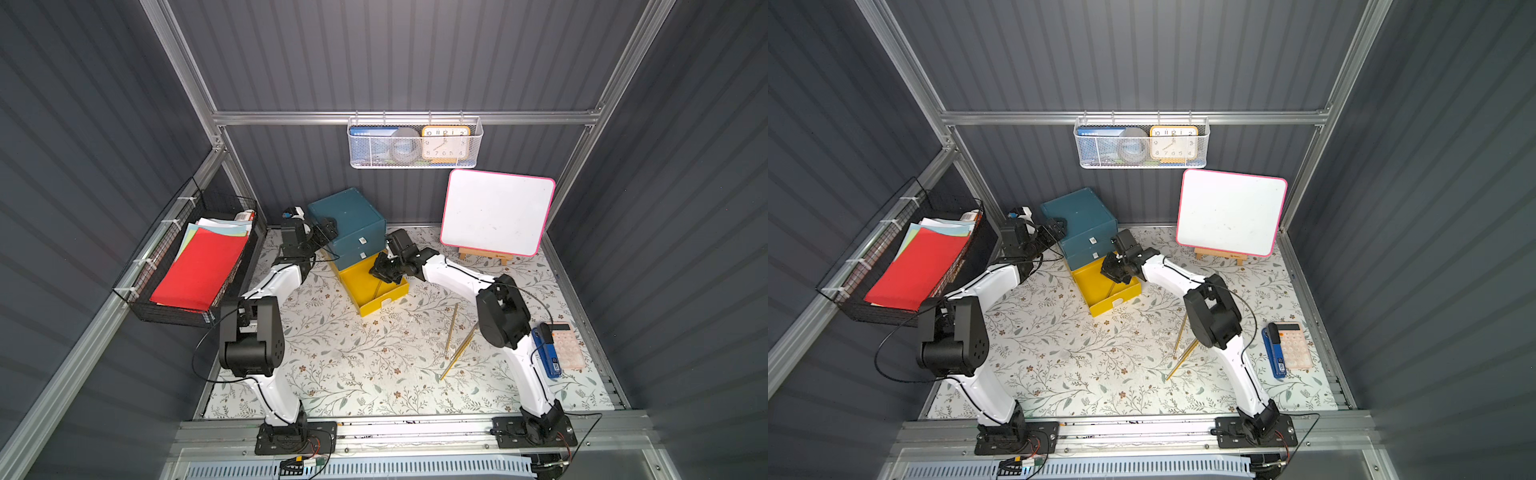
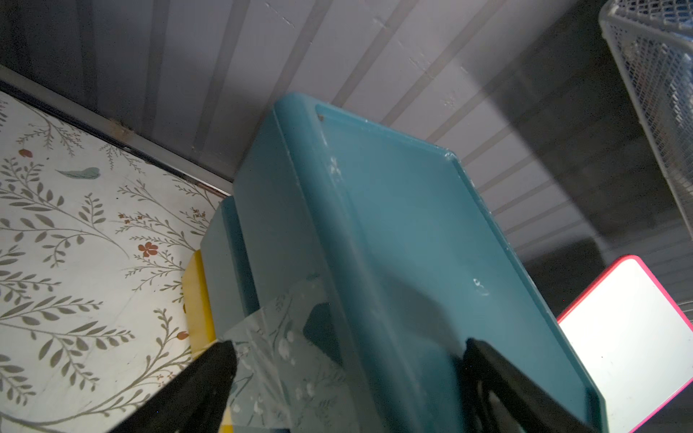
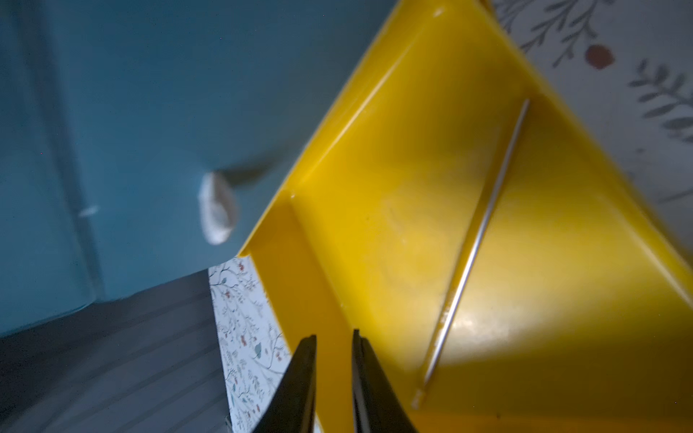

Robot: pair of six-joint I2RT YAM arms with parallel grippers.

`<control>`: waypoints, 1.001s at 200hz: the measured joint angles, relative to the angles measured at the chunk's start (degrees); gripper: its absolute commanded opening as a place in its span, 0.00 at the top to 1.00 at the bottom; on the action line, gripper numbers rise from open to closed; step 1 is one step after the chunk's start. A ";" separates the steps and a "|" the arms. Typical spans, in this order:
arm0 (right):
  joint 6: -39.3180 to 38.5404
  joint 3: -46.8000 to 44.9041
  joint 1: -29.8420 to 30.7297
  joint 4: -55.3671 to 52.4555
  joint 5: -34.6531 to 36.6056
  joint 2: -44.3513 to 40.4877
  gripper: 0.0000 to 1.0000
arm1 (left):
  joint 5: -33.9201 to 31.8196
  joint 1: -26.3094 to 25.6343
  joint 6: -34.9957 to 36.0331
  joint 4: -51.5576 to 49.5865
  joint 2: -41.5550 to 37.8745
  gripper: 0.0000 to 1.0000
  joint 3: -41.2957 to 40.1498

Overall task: Please place the pencils in the drawer according to their color
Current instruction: Place the pencil in the drawer, then pick up the pencil from the center of the board.

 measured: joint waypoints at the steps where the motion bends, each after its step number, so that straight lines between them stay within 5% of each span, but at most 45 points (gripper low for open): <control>1: -0.02 -0.15 0.00 0.02 0.00 -0.24 0.77 | 0.00 0.00 0.00 0.00 0.00 0.00 0.00; 73: -3.30 -19.58 -1.49 -2.27 6.99 -21.51 0.69 | 0.00 0.00 0.02 0.00 0.00 0.00 0.00; 200: -5.33 -42.53 -5.55 -17.75 22.56 -27.76 0.69 | 0.22 0.00 0.00 0.26 0.00 0.00 -0.09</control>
